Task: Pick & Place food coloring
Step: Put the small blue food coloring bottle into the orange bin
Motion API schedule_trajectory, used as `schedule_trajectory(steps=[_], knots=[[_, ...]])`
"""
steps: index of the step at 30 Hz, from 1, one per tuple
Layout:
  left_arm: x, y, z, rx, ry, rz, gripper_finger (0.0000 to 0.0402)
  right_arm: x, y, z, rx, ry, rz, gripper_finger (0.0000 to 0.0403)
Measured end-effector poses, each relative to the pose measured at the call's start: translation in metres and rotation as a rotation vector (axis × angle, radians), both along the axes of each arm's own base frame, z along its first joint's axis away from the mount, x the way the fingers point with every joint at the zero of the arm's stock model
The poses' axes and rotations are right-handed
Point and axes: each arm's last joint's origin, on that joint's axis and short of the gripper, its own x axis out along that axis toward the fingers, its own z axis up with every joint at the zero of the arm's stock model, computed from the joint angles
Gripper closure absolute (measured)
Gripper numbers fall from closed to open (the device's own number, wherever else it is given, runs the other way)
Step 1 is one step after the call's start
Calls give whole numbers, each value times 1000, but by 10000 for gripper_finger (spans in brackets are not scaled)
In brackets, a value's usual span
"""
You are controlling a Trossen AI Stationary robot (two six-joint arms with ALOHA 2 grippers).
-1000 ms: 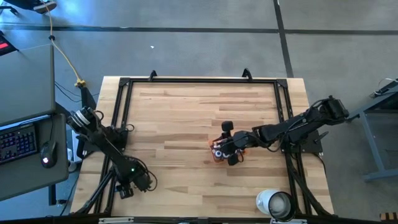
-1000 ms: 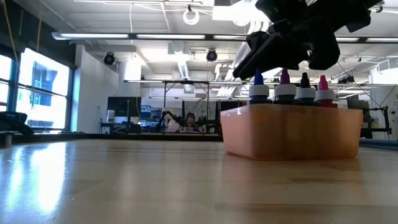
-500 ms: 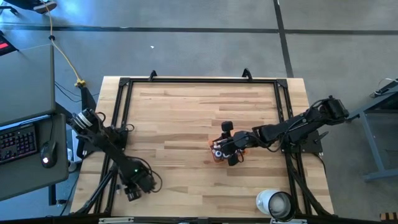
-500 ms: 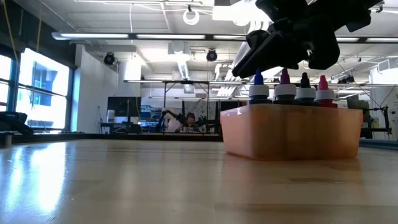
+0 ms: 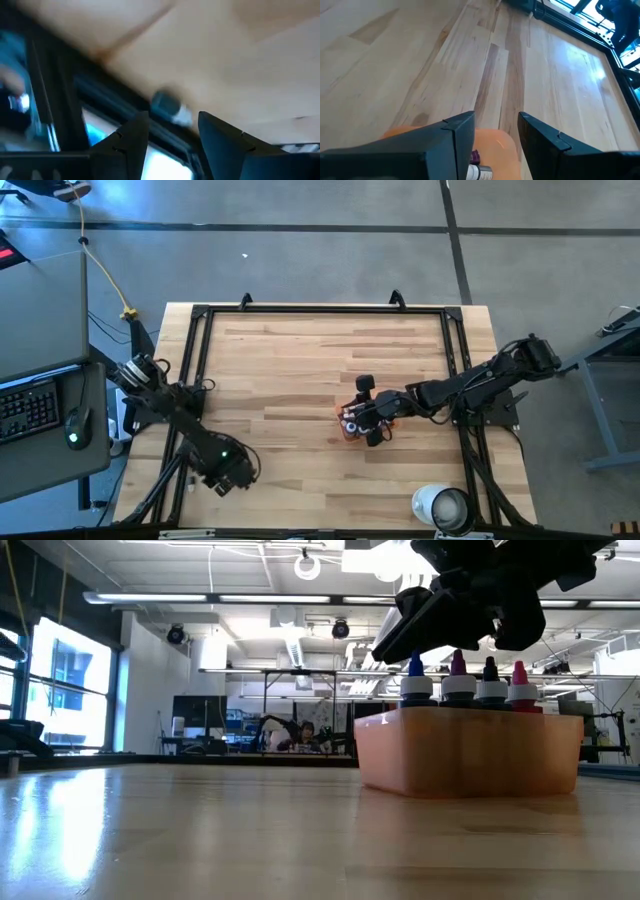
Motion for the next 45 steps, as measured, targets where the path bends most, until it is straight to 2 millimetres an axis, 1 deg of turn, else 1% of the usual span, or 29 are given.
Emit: schedule_trajectory(steps=[2, 8, 11, 15, 20, 24, 28, 36, 41, 45], knots=[[-2, -3, 0, 7, 41, 55, 232, 0, 0, 0, 2, 1, 5, 259], [-1, -11, -1, 58, -10, 141, 232, 0, 1, 0, 26, 5, 31, 259], [-8, -18, -2, 68, -10, 133, 232, 0, 2, 0, 48, 7, 36, 259], [-17, -25, -1, 117, 21, 188, 232, 0, 2, 0, 54, 8, 41, 259], [-30, -46, -2, 110, 1, 239, 232, 0, 2, 0, 56, 8, 44, 259], [-41, -54, 0, 143, -2, 274, 232, 0, 2, 0, 56, 8, 44, 259], [-44, -52, 0, 197, 14, 292, 232, 0, 2, 0, 63, 10, 56, 259], [-46, -45, -2, 306, -29, 304, 232, 0, 2, 0, 84, 10, 44, 259], [-45, -46, -2, 283, -37, 282, 232, 0, 2, 0, 79, 10, 47, 259], [-44, -48, -3, 245, -79, 239, 232, 0, 2, 0, 77, 10, 48, 259]])
